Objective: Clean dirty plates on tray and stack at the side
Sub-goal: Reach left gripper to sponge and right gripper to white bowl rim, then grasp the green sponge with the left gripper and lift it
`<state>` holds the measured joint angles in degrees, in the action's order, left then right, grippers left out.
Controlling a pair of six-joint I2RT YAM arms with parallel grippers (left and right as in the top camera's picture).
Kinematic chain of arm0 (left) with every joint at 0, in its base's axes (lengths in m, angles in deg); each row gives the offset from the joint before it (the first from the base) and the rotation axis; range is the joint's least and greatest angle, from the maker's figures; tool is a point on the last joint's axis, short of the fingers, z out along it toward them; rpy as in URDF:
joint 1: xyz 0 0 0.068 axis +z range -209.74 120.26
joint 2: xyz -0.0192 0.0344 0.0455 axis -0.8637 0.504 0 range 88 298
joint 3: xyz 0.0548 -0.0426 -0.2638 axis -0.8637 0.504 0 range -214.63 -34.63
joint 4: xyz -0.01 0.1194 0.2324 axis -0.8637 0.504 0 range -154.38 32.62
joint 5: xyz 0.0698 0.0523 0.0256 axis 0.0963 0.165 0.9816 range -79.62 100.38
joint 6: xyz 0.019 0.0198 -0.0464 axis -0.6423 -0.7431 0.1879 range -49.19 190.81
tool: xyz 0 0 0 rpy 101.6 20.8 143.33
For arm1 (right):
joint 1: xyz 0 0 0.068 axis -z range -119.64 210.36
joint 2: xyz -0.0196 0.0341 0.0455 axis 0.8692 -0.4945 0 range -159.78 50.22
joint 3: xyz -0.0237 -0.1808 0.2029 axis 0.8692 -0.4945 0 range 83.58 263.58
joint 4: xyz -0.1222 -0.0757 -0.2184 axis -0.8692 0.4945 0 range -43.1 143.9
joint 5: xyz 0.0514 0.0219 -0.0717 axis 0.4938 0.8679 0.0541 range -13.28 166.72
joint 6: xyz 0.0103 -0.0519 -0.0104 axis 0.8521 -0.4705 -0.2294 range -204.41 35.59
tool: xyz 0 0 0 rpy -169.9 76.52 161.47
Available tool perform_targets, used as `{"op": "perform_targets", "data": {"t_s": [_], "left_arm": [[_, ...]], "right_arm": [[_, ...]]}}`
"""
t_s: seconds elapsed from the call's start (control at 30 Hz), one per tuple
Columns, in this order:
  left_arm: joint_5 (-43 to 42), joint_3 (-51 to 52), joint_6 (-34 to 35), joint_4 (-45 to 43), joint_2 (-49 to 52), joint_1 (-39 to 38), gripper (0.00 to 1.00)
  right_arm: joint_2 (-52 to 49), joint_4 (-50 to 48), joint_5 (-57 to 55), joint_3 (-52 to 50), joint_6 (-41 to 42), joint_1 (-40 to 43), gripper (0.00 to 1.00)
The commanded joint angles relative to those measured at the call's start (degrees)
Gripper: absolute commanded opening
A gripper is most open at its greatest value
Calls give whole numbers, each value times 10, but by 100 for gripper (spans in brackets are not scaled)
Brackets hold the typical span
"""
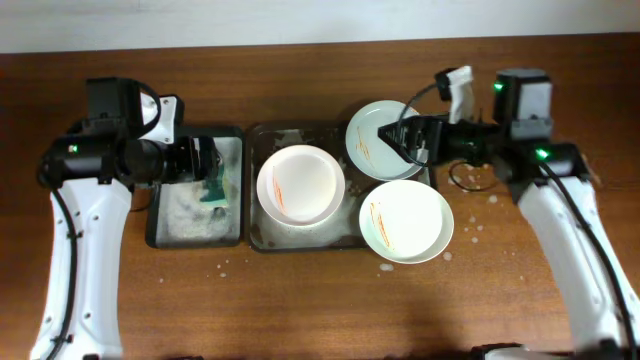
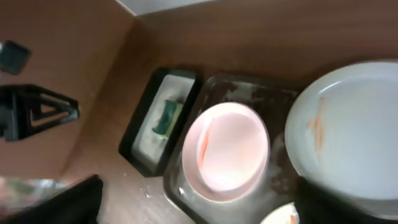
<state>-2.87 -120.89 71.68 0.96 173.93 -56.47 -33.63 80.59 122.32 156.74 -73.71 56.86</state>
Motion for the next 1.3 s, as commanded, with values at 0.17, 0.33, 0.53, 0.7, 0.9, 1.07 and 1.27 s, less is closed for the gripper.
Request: {"op": "perform_targets", "data": {"t_s": [0.17,0.33,0.53,0.7,0.9,1.07,1.27], "left_arm": [[71,-12,0,11,94,-2,99],[99,-12,34,-26,147,-2,99],[97,-12,38,-42,148,-2,95],[97,-12,38,-56,148,-2,84],[55,-12,90,-66,184,-3,59],[53,-11,89,-66,234,-16,41],[101,-11,84,-117,293,-18,37]], "right_arm": [[-171,31,-356,8,188,-212,65],[-240,-5,-364,8,201,-228,59],[-301,-62,-361,7,200,-229,47],[-314,-86,-363,6,196,-231,26],[-328,-93,-369,6,196,-232,7],[-328,-93,-373,6,196,-232,4],[-328,-91,-373,6,196,-231,4]]}}
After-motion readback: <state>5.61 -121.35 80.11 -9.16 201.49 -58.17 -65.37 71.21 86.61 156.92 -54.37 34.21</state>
